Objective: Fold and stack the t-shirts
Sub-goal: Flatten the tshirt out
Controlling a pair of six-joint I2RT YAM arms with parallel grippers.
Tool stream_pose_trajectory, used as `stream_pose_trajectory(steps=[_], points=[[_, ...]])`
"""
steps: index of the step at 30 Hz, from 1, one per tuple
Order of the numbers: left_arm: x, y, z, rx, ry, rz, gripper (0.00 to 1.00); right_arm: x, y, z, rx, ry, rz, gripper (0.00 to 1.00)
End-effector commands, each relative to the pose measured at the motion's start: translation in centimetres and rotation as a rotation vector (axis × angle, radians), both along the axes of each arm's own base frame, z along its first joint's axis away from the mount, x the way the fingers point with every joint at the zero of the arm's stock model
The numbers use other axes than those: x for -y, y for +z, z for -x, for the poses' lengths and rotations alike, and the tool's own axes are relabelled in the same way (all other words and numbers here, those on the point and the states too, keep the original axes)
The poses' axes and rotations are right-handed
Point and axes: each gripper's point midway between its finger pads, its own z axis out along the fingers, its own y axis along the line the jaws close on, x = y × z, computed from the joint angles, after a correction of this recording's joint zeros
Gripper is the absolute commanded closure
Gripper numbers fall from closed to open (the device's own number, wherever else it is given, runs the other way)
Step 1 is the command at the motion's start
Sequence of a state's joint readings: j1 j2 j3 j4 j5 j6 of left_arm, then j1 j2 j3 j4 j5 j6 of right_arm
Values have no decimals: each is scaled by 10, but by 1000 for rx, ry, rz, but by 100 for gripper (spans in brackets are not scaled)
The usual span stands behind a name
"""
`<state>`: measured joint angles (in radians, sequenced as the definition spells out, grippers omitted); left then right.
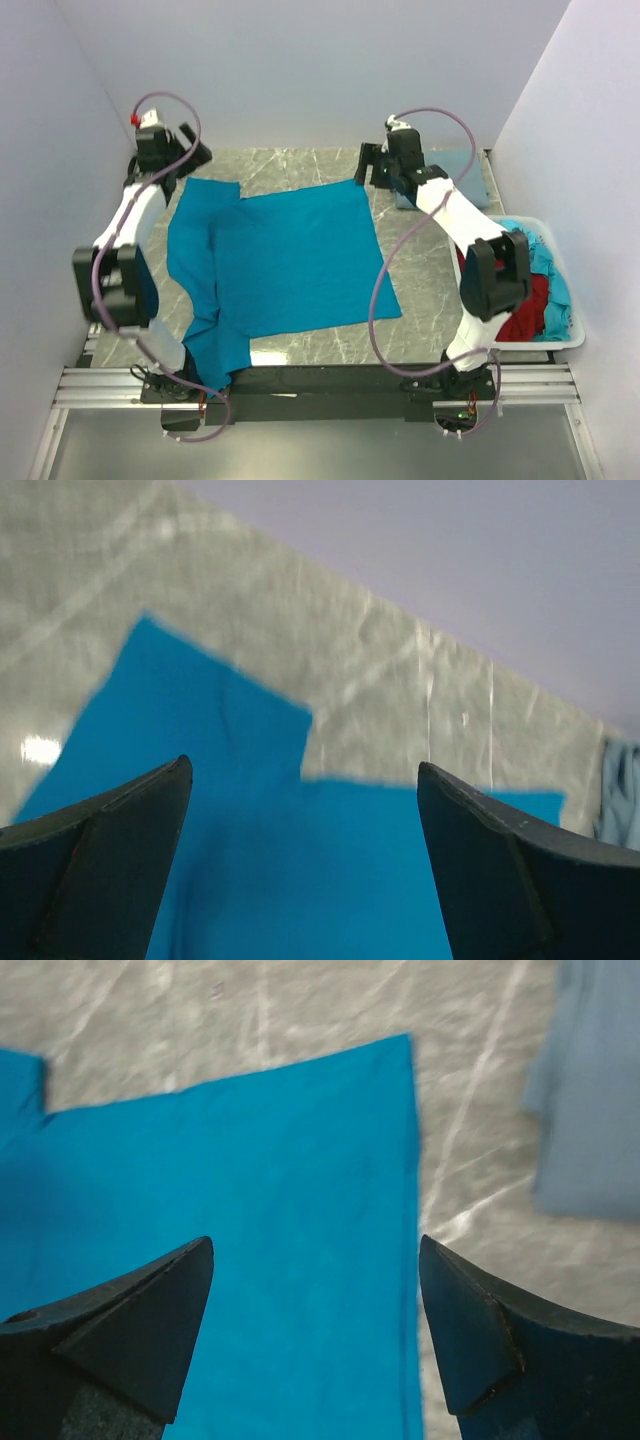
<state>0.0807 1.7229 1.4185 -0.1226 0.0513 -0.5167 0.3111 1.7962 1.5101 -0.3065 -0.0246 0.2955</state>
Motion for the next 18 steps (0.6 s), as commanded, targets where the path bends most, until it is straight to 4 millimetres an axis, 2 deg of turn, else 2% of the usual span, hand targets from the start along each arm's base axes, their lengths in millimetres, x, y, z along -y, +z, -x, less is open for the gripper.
stream_pose_trajectory(steps=[1,2,3,4,5,7,8,9,10,12,17,18], points=[[18,-9,51,-33,-3,117,1,-23,-5,36,-19,59,-58,11],[20,-41,71,-101,20,150,1,-26,-9,43,-28,72,-62,10],[19,-51,83,-124,40,163,1,-30,-14,49,-30,79,-65,10],[18,-53,94,-124,58,166,1,-34,-26,61,-56,93,-61,10],[15,-82,112,-184,99,173,1,-38,-31,65,-65,107,-61,10],[10,-94,124,-190,139,173,1,-46,-47,73,-106,126,-50,10],[10,-109,133,-221,146,179,1,-48,-52,75,-119,133,-44,10],[11,-112,136,-224,144,186,1,-47,-64,75,-148,124,-27,10],[8,-114,135,-215,152,192,1,-49,-69,76,-161,124,-24,10],[6,-130,138,-240,157,207,1,-49,-85,76,-198,115,-14,10],[-9,-150,131,-271,183,254,1,-44,-113,74,-268,79,22,10],[-10,-152,130,-273,182,262,1,-44,-124,75,-296,77,34,10]])
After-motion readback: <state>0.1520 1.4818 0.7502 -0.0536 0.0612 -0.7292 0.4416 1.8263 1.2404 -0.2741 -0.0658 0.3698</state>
